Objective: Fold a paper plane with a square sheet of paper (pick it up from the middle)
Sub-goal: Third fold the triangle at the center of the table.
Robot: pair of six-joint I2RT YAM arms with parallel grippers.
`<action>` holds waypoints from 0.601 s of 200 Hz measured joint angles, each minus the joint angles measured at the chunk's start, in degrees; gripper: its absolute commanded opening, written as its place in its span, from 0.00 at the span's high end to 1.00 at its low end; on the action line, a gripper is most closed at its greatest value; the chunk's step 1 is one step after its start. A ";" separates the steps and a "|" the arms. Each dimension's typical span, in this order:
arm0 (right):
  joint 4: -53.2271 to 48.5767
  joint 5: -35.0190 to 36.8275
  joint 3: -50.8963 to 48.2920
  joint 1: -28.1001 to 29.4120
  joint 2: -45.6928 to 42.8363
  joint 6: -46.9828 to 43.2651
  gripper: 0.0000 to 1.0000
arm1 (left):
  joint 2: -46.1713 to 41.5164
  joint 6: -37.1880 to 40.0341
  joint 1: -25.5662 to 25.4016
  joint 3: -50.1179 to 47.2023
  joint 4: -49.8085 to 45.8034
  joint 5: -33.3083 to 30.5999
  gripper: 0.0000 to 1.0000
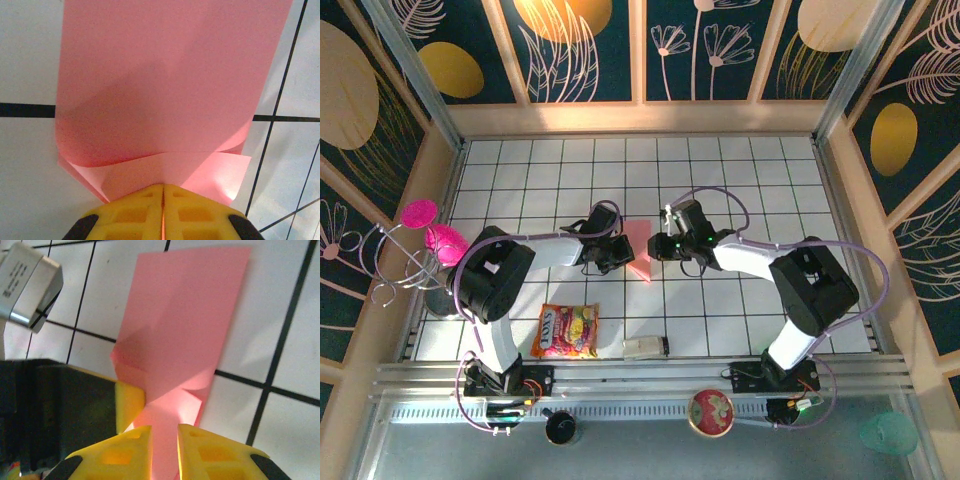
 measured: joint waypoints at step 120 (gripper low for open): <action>-0.42 -10.01 1.86 2.64 6.93 -0.31 1.00 | 0.00 0.00 0.00 0.00 0.00 0.00 0.95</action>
